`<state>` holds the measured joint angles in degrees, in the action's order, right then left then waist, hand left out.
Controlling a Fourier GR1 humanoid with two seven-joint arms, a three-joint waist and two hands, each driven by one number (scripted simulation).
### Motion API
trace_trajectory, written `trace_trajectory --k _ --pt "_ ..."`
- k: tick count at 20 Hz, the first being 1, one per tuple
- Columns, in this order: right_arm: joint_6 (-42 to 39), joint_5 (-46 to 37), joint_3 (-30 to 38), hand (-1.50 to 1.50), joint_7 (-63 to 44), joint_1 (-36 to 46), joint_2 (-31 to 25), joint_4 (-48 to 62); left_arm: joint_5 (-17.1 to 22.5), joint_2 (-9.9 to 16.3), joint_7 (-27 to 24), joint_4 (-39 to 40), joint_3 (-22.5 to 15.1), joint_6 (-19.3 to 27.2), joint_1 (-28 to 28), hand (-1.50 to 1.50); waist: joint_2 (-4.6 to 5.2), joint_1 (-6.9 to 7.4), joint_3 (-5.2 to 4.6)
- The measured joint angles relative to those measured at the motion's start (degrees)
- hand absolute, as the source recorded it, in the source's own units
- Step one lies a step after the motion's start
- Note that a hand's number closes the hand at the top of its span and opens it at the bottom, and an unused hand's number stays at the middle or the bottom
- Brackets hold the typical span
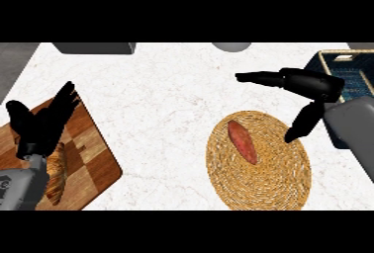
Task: Pick the sweet potato from the placemat and place it in the basket
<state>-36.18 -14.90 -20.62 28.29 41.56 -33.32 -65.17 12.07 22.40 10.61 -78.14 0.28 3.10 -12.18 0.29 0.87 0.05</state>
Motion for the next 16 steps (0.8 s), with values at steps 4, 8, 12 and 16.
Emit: trace_trajectory --k 4,8,12,16 --pt "2.09 -0.39 -0.77 -1.50 1.06 -0.77 4.89 3.51 -0.53 -0.47 -0.05 0.49 0.43 0.01 -0.42 0.00 -0.05 -0.09 -0.02" --pt "4.94 -5.40 -2.86 -1.50 3.31 -0.20 8.37 8.14 -0.66 -0.70 0.38 -0.23 1.14 -0.68 0.02 0.00 -0.10 -0.06 -0.03" --pt "6.34 -9.96 -4.68 -1.50 5.02 -0.44 10.07 10.81 -1.63 -1.37 -0.58 0.83 1.55 -1.21 0.19 0.00 -0.14 -0.27 -0.04" --pt "8.30 -14.58 -5.91 -1.50 7.07 0.55 11.71 15.11 -2.02 -2.10 0.22 -0.88 1.85 -1.31 1.17 0.00 -0.15 -0.15 -0.04"
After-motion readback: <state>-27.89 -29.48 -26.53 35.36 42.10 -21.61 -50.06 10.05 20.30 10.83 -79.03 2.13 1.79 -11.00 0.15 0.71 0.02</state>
